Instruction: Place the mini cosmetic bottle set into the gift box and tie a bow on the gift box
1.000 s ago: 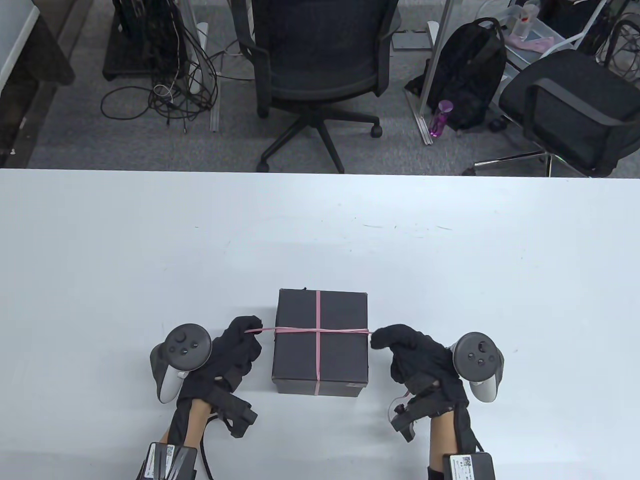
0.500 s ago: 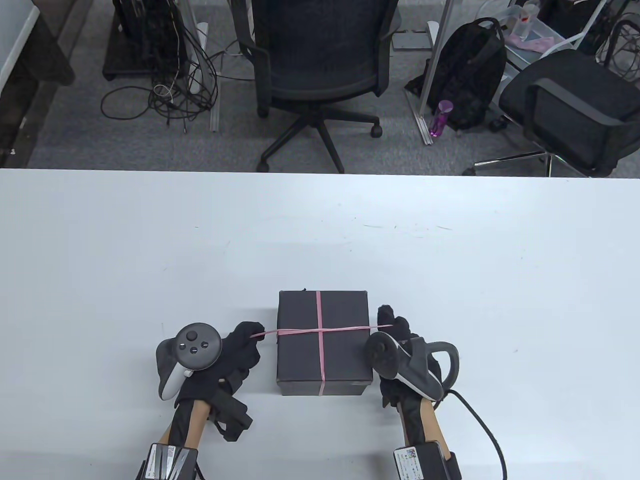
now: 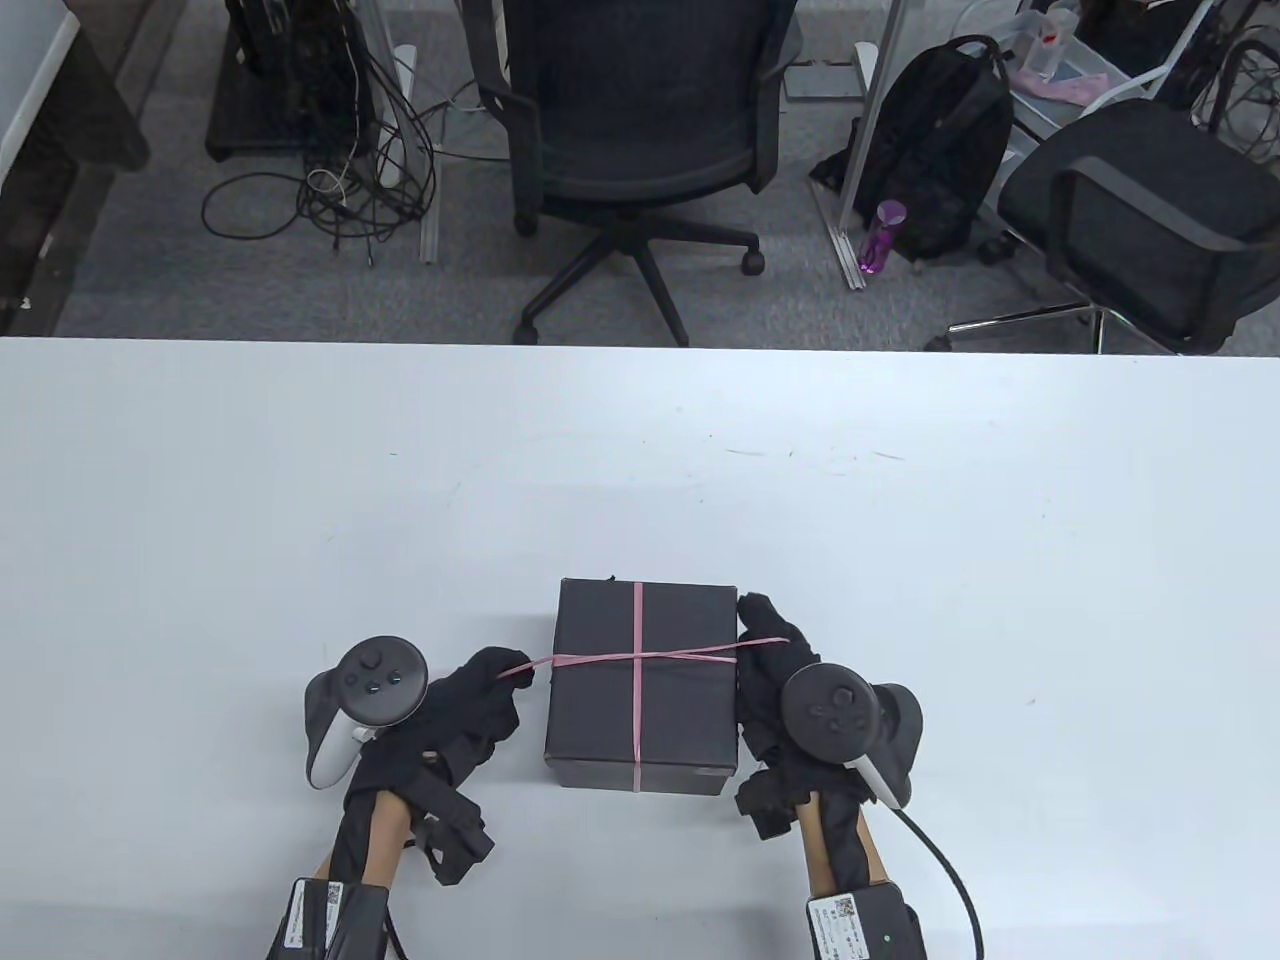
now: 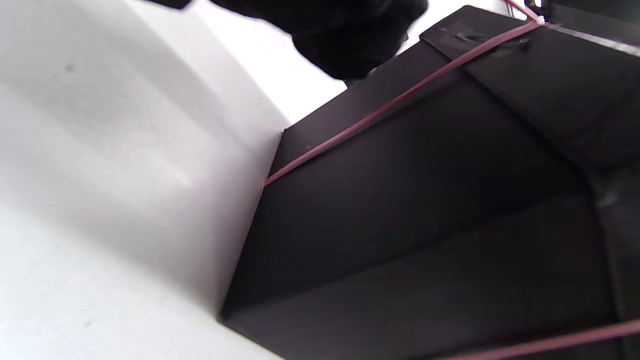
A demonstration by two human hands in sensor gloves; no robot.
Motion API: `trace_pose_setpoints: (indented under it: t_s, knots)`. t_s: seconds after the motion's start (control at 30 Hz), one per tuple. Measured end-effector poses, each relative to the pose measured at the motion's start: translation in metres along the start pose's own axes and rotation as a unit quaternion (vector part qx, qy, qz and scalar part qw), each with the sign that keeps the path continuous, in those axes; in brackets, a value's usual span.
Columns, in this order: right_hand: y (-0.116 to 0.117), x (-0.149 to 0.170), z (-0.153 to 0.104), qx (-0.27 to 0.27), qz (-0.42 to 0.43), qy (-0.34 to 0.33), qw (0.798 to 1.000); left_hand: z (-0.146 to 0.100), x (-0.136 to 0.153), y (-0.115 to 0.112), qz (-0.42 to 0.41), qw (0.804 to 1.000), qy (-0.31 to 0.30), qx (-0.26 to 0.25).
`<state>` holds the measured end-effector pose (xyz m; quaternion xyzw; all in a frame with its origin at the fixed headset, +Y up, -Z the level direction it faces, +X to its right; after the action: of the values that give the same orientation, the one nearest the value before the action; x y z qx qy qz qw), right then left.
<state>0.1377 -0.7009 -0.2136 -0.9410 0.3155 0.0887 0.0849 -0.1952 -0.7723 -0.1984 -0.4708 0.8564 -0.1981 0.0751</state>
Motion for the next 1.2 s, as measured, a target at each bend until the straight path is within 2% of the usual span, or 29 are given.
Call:
trace_pose_setpoints:
  t_s: [0.3, 0.4, 0.47, 0.57, 0.6, 0.7, 0.73, 0.77, 0.83, 0.93, 1.07, 1.2]
  knots:
    - [-0.006, -0.001, -0.002, 0.002, 0.05, 0.008, 0.999, 0.0, 0.0, 0.001, -0.01, 1.0, -0.002, 0.02]
    - [-0.004, -0.002, -0.004, 0.011, 0.034, 0.009, 0.999, 0.002, 0.006, 0.001, -0.026, 0.998, -0.002, 0.054]
    - [-0.002, -0.001, -0.005, 0.008, 0.021, 0.017, 1.0, 0.005, 0.015, 0.001, -0.079, 0.991, -0.009, 0.11]
    - [-0.003, -0.003, -0.009, 0.037, 0.011, 0.012, 0.999, 0.007, 0.033, -0.002, -0.22, 0.95, -0.023, 0.223]
    - [-0.003, -0.004, -0.009, 0.041, 0.003, 0.009, 0.999, 0.006, 0.037, -0.002, -0.243, 0.942, -0.022, 0.229]
    - [-0.003, -0.007, -0.01, 0.046, -0.013, 0.006, 0.999, 0.005, 0.047, 0.004, -0.27, 0.945, 0.017, 0.181]
    - [-0.003, -0.009, -0.01, 0.05, -0.02, 0.005, 0.999, 0.003, 0.047, 0.004, -0.262, 0.95, 0.054, 0.161]
    - [-0.004, -0.01, -0.01, 0.053, -0.027, 0.004, 0.998, 0.002, 0.043, 0.005, -0.218, 0.961, 0.085, 0.147]
    - [-0.004, -0.013, -0.011, 0.056, -0.042, 0.008, 0.997, 0.001, 0.034, 0.006, -0.084, 0.976, 0.119, 0.161]
    - [-0.006, -0.019, -0.012, 0.069, -0.07, 0.007, 0.995, 0.001, 0.012, 0.006, 0.069, 0.974, 0.142, 0.161]
    - [-0.007, -0.023, -0.013, 0.081, -0.096, 0.008, 0.992, -0.001, -0.002, 0.004, 0.076, 0.974, 0.096, 0.193]
    - [-0.007, -0.024, -0.013, 0.081, -0.097, 0.012, 0.992, -0.001, -0.002, -0.002, -0.03, 0.971, 0.021, 0.235]
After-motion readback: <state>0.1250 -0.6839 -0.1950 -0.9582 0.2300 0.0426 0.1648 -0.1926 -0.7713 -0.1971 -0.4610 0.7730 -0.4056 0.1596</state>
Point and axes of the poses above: the tracker on the back of each hand, its own x axis roughly to the little-finger side, its own z axis roughly from the wrist to the fingertips, y = z × x, the point moved 2 cm from there along z, roughly from the wrist to the fingertips, and after that the axes turned 3 degrees about x, right-handed, at the moved point
